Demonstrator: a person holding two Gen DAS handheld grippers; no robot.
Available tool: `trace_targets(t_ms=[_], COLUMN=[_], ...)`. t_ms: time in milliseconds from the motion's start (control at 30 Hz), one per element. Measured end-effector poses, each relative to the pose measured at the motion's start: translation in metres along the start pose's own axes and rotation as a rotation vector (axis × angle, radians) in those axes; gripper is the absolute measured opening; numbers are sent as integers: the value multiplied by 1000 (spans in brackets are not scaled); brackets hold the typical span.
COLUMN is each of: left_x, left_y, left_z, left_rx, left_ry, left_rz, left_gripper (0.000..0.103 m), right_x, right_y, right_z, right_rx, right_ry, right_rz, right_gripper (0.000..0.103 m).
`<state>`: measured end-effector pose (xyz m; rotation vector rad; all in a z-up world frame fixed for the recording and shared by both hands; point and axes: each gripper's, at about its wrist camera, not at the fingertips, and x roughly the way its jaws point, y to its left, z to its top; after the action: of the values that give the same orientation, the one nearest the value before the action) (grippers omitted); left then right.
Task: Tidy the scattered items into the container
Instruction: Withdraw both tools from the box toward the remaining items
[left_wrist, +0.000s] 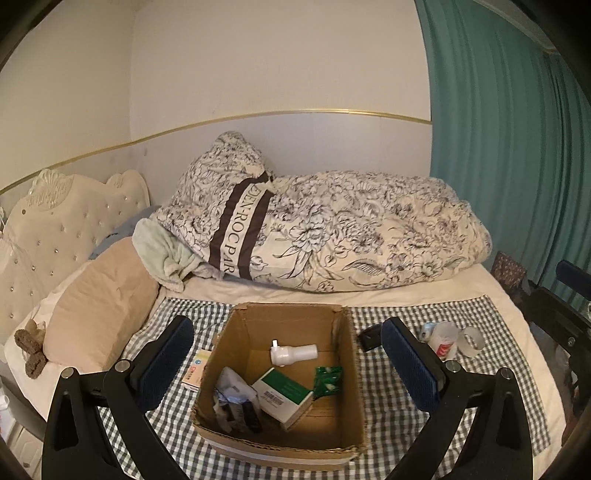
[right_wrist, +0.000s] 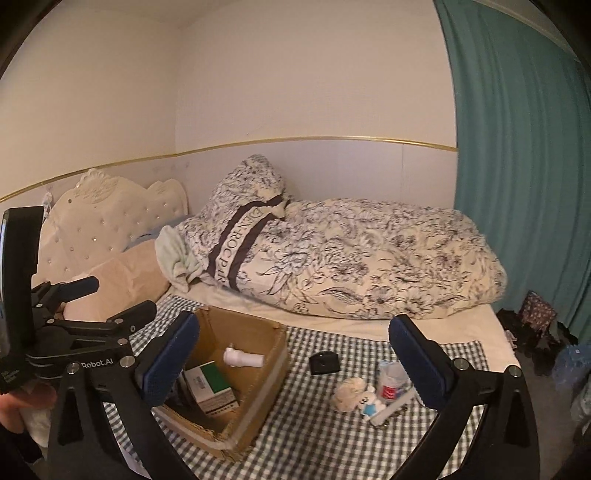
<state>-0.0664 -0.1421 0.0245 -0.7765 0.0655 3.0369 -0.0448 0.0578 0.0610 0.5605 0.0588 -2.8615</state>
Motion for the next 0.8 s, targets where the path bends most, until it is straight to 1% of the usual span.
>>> trace_targets(t_ms=[133, 467, 700, 800], left_x=[-10, -29, -32, -28], left_y=[-11, -43, -70, -84], left_z=[-1, -2, -4, -5], left_rx=[-3, 7, 18, 33], left_ry=[-16, -50, -57, -47], left_rz=[-8, -14, -33, -43], left_gripper=[103, 103, 103, 103], right_x=[-13, -41, -53, -55], right_y=[-12, -40, -65, -79], right_z=[-2, -10, -15, -18], right_rx=[-6, 7, 15, 29], right_ry=[-1, -18, -16, 3], right_rz=[-49, -129, -196, -220], right_gripper=[103, 103, 103, 103])
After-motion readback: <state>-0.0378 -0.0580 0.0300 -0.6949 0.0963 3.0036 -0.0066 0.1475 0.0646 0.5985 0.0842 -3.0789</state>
